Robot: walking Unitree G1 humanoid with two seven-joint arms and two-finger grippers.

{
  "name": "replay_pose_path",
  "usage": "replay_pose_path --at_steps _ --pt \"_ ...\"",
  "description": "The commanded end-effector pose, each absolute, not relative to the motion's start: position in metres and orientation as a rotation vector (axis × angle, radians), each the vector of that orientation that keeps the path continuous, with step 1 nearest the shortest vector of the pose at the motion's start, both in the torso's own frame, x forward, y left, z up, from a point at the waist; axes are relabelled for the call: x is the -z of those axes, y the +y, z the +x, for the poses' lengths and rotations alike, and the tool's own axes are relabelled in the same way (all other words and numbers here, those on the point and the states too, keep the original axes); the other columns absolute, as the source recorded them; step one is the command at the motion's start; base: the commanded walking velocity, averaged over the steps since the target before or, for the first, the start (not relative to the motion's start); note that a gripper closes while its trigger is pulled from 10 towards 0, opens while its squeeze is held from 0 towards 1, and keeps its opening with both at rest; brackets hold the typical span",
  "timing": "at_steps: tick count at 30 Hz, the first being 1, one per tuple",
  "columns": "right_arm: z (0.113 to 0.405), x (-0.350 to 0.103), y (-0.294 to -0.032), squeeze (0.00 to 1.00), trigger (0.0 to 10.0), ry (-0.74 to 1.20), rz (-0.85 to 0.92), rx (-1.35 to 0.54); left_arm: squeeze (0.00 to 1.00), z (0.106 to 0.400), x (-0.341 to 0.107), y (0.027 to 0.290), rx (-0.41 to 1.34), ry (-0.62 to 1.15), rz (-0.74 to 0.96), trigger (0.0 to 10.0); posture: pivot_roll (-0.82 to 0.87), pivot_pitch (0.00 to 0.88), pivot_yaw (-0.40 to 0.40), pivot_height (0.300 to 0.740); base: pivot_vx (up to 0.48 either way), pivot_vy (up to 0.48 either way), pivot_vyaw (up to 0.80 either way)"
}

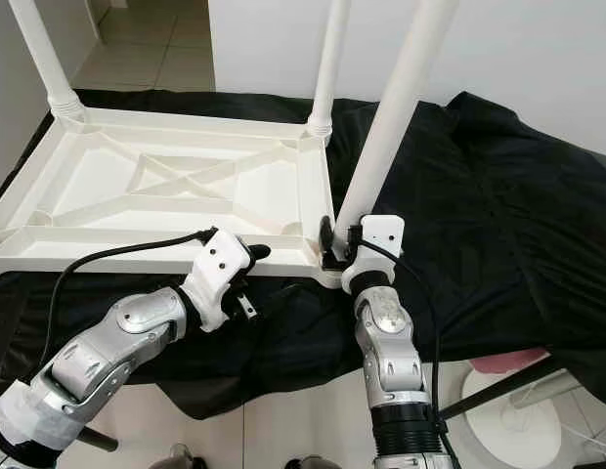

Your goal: Building children table

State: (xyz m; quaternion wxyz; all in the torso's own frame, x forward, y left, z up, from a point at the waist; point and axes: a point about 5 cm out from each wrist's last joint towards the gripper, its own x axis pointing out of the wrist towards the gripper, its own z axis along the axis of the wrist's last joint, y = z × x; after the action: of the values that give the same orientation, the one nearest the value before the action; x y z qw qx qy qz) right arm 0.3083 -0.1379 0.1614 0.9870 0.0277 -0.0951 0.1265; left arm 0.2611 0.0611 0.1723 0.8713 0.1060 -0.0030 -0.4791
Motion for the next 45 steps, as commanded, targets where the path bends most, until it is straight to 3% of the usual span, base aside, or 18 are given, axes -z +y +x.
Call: replay_pose_path --at_steps 1,16,17,21,22,34,35,36,37,45 --pt "0.309 -0.161 -0.138 0.00 10.0 -0.196 0.063 -0.330 0.00 0.257 -0.170 0.059 1.094 0.009 0.225 10.0 0.00 0.082 -0.066 0.740 0.000 0.000 0.00" --pt "0.327 -0.165 -0.158 0.00 10.0 -0.153 -0.059 -0.674 0.00 0.257 -0.172 0.057 1.106 0.007 0.225 10.0 0.00 0.093 -0.062 0.740 0.000 0.000 0.00" --pt "0.328 -0.164 -0.160 0.00 4.5 -0.140 -0.065 -0.685 0.00 0.257 -0.172 0.058 1.105 0.007 0.227 10.0 0.01 0.094 -0.062 0.740 0.000 0.000 0.00" --pt "0.330 -0.162 -0.163 0.00 4.5 -0.121 -0.073 -0.702 0.00 0.257 -0.172 0.059 1.102 0.008 0.230 10.0 0.01 0.094 -0.062 0.740 0.000 0.000 0.00" --pt "0.330 -0.160 -0.165 0.00 0.0 -0.117 -0.076 -0.709 0.00 0.257 -0.172 0.059 1.101 0.007 0.230 10.0 0.01 0.094 -0.066 0.740 0.000 0.000 0.00" --pt "0.331 -0.148 -0.169 0.00 0.0 -0.080 -0.051 -0.747 0.00 0.257 -0.172 0.059 1.097 0.007 0.230 10.0 0.01 0.093 -0.065 0.740 0.000 0.000 0.00" --pt "0.330 -0.147 -0.168 0.00 1.2 -0.078 -0.051 -0.750 0.00 0.257 -0.173 0.060 1.096 0.007 0.231 10.0 0.01 0.093 -0.064 0.740 0.000 0.000 0.00" --pt "0.329 -0.147 -0.168 0.00 1.2 -0.078 -0.050 -0.754 0.00 0.258 -0.173 0.060 1.096 0.007 0.231 10.0 0.01 0.093 -0.064 0.740 0.000 0.000 0.00" --pt "0.329 -0.147 -0.167 0.00 10.0 -0.081 -0.043 -0.751 0.00 0.258 -0.173 0.060 1.095 0.008 0.231 10.0 0.01 0.095 -0.066 0.740 0.000 0.000 0.00" --pt "0.328 -0.148 -0.161 0.00 10.0 -0.104 -0.030 -0.658 0.00 0.256 -0.170 0.059 1.099 0.015 0.236 10.0 0.01 0.095 -0.072 0.740 0.000 0.000 0.00"
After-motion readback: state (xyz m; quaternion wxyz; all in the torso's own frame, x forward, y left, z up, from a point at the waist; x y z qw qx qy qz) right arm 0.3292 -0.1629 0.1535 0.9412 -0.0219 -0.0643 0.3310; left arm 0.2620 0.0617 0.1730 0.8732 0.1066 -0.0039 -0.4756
